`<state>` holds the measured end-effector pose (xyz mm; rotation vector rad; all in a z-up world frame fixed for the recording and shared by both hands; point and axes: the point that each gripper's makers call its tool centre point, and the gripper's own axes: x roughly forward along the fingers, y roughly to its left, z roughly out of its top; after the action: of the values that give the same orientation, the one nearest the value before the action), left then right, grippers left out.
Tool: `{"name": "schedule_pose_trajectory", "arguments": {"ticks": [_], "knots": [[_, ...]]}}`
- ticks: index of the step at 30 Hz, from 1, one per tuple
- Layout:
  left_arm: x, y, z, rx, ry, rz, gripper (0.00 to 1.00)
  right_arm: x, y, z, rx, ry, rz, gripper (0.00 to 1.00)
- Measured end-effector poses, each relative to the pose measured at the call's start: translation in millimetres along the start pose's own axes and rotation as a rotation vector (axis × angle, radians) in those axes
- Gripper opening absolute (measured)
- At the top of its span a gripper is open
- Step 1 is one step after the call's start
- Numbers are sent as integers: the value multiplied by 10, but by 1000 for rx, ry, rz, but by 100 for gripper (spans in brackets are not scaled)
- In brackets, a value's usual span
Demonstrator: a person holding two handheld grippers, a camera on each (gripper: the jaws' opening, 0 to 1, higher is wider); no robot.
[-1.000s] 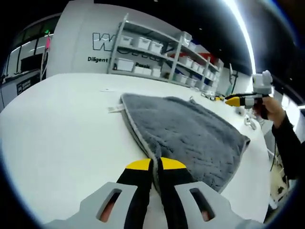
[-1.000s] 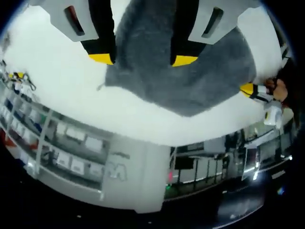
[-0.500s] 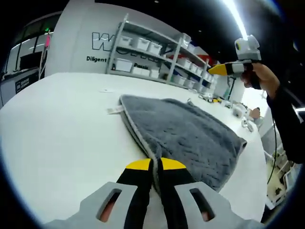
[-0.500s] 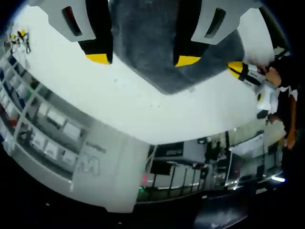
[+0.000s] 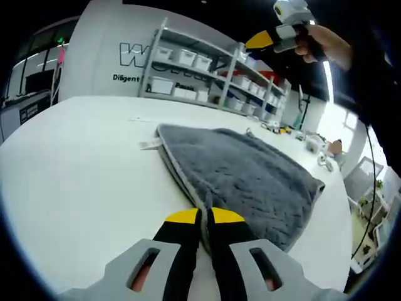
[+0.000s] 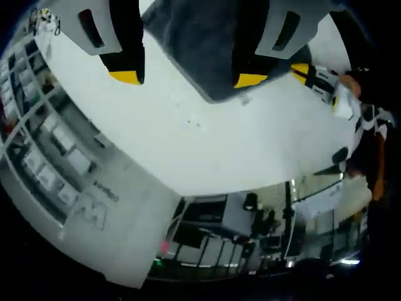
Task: Open the folded towel by lifting each exposed corner and separating the folded layers until the towel lies flat within the target outline without major curled edges
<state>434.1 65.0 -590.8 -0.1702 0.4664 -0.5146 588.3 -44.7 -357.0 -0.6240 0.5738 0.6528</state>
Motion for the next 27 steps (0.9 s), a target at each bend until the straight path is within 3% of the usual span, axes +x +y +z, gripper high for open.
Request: {"name": "schedule_pose_trajectory", "arguments": {"ticks": [5, 6, 7, 9, 13, 16, 18, 19, 22, 23, 27], "knots": [[10, 2, 1, -6, -4, -1, 4, 87, -37, 248, 28, 18, -1, 56], [12, 4, -1, -8, -4, 0, 4, 124, -46, 294, 30, 19, 0, 53], [11, 10, -1, -11, -4, 1, 4, 139, 80, 250, 28, 17, -1, 50], [0, 7, -2, -12, -8, 3, 4, 201, 63, 328, 33, 5, -24, 46], [-14, 5, -7, -18, -10, 3, 4, 265, 74, 438, 26, 16, -19, 56], [-15, 4, -16, -17, -11, 1, 4, 306, -15, 560, 30, 30, -8, 56], [-10, 8, -21, -21, -10, 1, 4, 286, 49, 608, 56, 44, 30, 56], [-2, 11, -25, -21, -10, 3, 4, 292, 95, 596, 55, 74, 59, 61], [8, 20, -31, -16, -14, 8, 4, 465, 108, 483, 17, 168, 83, 86], [3, 24, -32, -20, -18, 9, 5, 528, 132, 451, 11, 195, 104, 87], [-7, 29, -35, -21, -31, 14, 5, 530, 280, 457, 45, 171, 103, 80]]}}
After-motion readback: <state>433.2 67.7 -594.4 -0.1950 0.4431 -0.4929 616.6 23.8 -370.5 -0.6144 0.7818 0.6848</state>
